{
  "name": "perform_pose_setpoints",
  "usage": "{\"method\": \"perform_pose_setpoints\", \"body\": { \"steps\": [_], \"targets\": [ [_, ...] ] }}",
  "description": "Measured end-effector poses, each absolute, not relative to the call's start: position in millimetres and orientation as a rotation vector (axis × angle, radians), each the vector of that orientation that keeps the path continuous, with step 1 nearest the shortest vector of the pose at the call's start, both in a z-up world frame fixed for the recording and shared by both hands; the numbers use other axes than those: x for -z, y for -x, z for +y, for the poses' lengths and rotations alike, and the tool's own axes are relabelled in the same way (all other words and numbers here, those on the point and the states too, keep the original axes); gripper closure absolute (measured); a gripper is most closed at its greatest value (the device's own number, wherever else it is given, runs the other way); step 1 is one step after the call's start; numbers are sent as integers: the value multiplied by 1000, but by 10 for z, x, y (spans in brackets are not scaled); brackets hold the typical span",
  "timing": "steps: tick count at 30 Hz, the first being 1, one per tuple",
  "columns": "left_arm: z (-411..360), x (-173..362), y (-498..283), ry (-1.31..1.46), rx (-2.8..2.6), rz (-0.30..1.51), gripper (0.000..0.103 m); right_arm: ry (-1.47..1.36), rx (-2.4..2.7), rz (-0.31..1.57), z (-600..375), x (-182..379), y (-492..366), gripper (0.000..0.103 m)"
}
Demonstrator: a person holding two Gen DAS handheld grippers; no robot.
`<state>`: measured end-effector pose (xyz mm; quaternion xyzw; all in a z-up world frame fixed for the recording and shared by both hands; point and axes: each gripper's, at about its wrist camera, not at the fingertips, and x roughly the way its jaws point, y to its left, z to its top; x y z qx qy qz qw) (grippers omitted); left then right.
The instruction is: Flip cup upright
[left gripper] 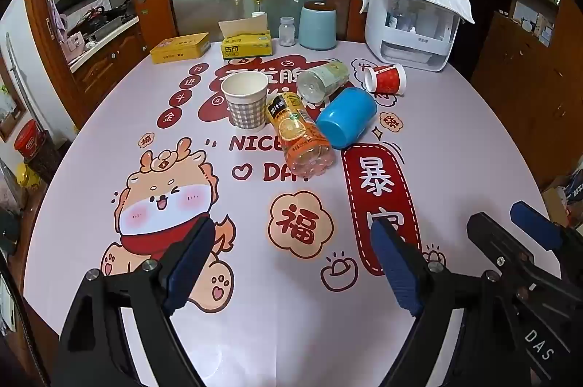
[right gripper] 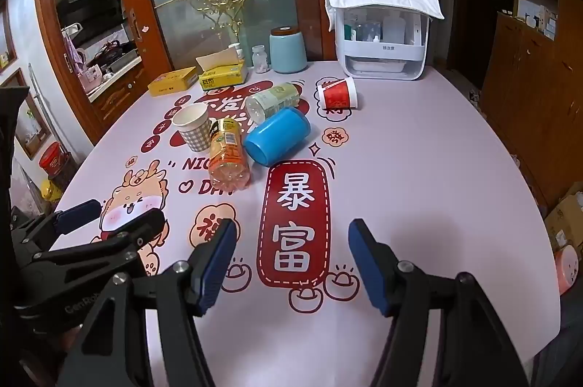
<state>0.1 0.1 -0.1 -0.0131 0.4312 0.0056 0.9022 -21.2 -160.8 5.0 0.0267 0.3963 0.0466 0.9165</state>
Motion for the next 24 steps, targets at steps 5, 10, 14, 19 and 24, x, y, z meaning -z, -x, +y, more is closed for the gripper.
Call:
{"method": "perform_pose_setpoints", "body": {
  "steps": [5,10,14,19,24],
  "targets": [
    [-4,1,1,29,-13,895,17,-57,-97,819,-1604,-43,196,39],
    [-1,61,0,38,8,915,17,-58,-96,814,-1631,-58,213,39],
    [-14,127,-36,29,11,925,17,-55,-97,828,-1614,-35,191,39],
    [-28,116,-66,46,21,936,17,-56,-95,829,-1629,-43,171,39],
    [-27,122,-68,45,17,942,17,-56,-98,834,-1624,-15,148,39]
  ]
}}
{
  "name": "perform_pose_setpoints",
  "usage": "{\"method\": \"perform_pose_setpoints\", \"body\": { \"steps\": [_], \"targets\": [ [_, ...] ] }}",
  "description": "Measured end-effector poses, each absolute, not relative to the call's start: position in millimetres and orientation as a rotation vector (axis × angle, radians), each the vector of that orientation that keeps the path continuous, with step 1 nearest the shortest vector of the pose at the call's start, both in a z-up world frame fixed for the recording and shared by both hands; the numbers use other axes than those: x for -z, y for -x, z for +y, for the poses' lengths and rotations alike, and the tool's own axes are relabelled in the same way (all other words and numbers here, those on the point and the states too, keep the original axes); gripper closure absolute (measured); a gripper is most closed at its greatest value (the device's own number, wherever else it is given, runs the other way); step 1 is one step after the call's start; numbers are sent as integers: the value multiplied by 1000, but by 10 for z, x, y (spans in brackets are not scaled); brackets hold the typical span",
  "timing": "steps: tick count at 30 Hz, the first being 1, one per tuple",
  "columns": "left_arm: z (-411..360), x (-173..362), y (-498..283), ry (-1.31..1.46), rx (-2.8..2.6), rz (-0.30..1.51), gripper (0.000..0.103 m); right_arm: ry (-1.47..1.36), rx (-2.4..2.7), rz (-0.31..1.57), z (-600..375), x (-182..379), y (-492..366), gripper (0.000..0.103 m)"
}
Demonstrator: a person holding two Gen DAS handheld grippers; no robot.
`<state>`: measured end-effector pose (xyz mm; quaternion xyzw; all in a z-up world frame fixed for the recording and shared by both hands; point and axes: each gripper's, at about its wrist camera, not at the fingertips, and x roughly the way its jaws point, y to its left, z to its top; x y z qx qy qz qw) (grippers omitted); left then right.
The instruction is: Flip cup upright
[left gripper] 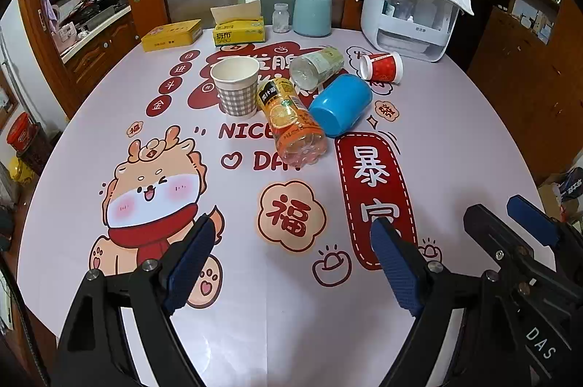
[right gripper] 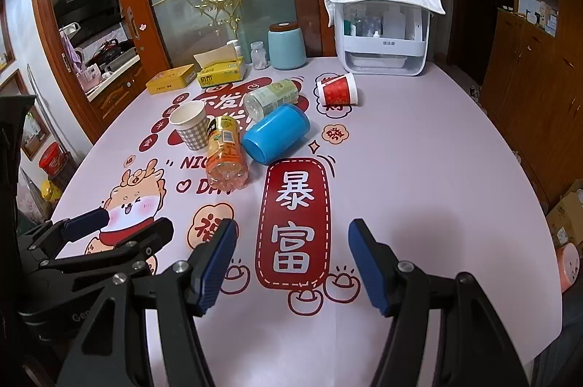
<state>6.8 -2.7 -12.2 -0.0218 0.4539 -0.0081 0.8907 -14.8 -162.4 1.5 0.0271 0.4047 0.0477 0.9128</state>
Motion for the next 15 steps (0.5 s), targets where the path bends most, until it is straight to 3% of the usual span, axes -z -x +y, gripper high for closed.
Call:
{"method": "perform_pose_setpoints", "body": {
  "steps": [15],
  "targets": [
    [-13,131,-45,42,5,943,17,-60,-97,838,-1602,19,157,39]
  ]
}}
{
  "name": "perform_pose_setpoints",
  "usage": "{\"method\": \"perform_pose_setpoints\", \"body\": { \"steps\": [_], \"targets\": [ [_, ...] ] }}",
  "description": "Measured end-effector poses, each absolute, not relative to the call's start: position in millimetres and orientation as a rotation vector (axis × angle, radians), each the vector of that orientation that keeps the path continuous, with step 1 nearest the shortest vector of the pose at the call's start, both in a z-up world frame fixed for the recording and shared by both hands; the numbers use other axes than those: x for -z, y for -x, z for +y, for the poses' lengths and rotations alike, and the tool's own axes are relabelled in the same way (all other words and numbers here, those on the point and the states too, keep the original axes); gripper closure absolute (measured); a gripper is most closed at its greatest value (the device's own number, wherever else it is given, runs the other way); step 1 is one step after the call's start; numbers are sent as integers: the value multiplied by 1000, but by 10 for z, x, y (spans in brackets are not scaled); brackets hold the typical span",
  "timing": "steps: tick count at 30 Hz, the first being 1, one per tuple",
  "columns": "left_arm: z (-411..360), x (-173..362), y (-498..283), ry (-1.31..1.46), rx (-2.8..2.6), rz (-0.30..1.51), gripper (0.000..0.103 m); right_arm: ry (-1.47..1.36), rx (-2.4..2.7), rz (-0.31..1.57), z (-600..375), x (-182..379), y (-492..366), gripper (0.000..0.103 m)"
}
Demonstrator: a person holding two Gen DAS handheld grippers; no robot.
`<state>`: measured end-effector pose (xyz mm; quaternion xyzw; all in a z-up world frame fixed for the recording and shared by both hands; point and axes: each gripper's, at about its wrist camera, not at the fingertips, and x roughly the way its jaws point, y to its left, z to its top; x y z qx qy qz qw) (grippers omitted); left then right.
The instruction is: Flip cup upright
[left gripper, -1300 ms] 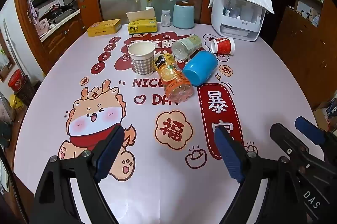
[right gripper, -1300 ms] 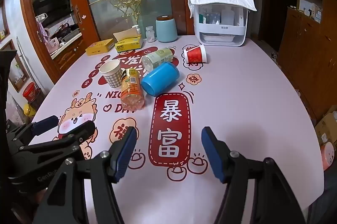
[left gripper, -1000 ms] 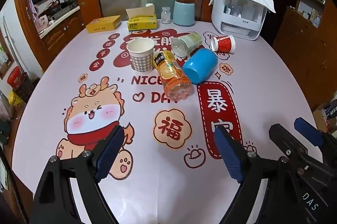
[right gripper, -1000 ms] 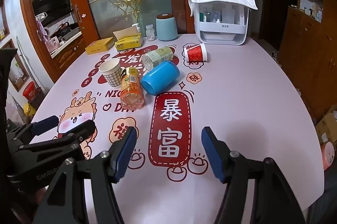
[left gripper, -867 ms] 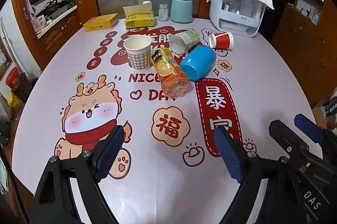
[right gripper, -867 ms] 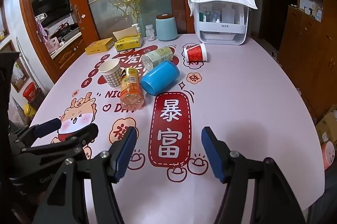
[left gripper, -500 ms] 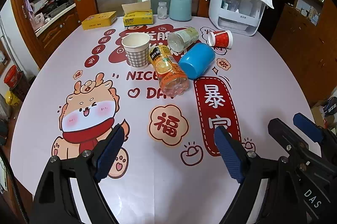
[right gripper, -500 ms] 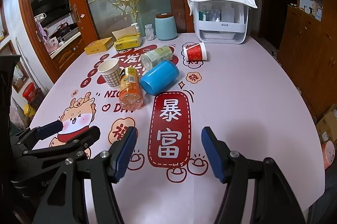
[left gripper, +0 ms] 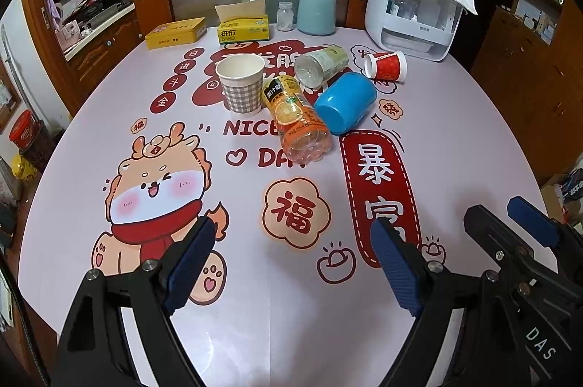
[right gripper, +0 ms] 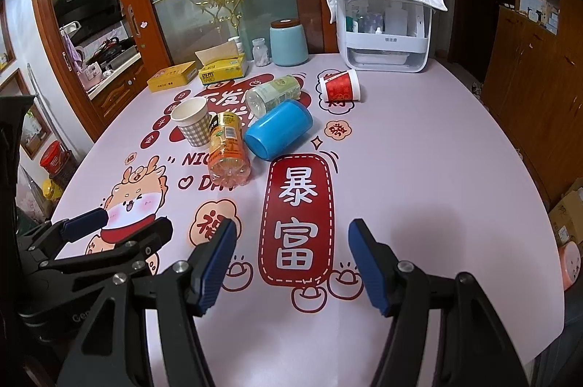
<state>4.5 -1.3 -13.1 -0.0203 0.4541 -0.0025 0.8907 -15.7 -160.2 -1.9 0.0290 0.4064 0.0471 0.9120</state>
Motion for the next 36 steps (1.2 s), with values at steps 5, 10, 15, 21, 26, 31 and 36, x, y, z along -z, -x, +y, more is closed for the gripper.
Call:
{"method": "perform_pose_setpoints", "body": {
  "steps": [5,10,15,21,26,31,36],
  "targets": [
    [12,142,-33,43,1,941,17,-60,-98,837,-1583,32,163,39],
    [26,145,-25,47,-1,943,17,-60,-98,836,-1570,46,168,39],
    [27,144,-26,48,-2,944,17,-61,-98,837,-1575,43,163,39],
    [32,142,-27,47,-4,942,17,-64,-100,839,-1576,49,154,39],
    [43,145,-31,47,-7,942,17,-65,-100,840,-1574,54,151,39],
    [63,152,-29,47,-10,944,17,-65,-101,841,-1562,68,148,39],
    [83,169,-58,46,-14,947,17,-66,-103,840,-1571,65,138,39]
  ]
}}
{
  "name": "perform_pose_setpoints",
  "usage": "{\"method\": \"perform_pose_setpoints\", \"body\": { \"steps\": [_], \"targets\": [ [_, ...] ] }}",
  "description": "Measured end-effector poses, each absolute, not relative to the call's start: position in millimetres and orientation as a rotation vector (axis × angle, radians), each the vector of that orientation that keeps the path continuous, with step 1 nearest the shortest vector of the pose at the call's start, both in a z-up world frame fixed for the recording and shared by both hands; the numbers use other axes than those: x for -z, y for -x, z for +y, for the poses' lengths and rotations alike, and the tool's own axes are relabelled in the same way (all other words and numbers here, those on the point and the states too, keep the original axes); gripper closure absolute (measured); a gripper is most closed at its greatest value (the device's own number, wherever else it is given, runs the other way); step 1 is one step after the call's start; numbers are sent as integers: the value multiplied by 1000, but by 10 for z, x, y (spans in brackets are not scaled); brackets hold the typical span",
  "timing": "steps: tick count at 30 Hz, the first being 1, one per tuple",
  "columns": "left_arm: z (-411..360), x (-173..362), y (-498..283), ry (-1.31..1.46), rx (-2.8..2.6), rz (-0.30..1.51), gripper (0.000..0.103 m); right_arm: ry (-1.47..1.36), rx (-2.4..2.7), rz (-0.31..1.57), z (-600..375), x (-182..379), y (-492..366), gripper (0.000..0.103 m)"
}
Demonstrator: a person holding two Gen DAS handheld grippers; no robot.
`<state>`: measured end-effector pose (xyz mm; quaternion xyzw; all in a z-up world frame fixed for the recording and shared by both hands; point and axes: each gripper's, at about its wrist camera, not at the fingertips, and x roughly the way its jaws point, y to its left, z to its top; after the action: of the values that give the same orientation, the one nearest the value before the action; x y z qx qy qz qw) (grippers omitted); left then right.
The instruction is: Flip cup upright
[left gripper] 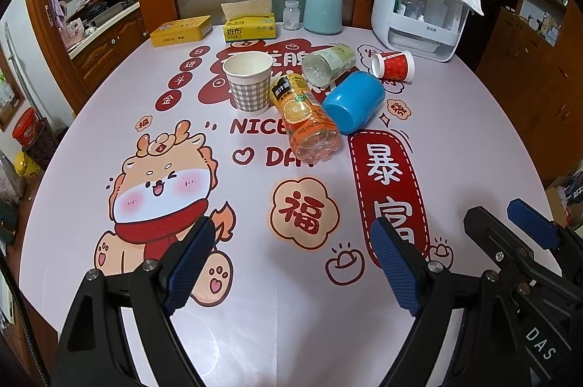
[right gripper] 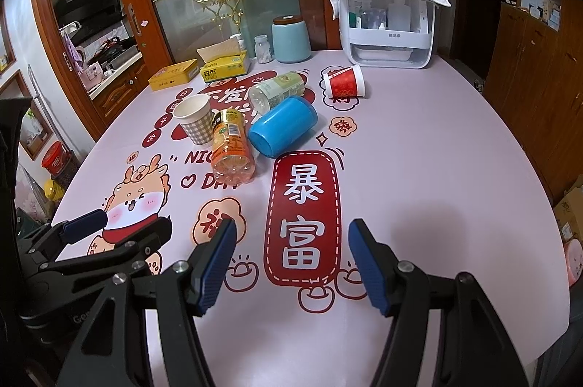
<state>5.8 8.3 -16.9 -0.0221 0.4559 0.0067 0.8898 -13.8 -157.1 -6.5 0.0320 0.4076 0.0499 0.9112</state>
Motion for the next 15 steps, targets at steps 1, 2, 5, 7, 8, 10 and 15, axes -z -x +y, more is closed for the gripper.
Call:
{"method": "perform_pose_setpoints", "body": {
  "steps": [1,2,5,7,8,10,15],
  "targets": [
    [76,176,-77,43,-16,947,17,-67,-103,841,-1557,77,138,39],
    [81,181,-90,39,-16,946,17,-67,-103,844,-1541,93,135,39],
    [105,198,-142,48,-13,952,17,-68,-104,843,-1512,114,111,39],
    [117,205,-180,56,-11,953,17,-68,-108,836,-1483,148,87,39],
    [121,207,-201,60,-10,952,17,-67,-111,828,-1468,153,81,39],
    [136,207,-240,65,-4,948,17,-74,-118,817,-1445,171,72,39],
    [162,192,-353,66,5,925,17,-105,-149,807,-1470,133,-65,39]
  ]
}}
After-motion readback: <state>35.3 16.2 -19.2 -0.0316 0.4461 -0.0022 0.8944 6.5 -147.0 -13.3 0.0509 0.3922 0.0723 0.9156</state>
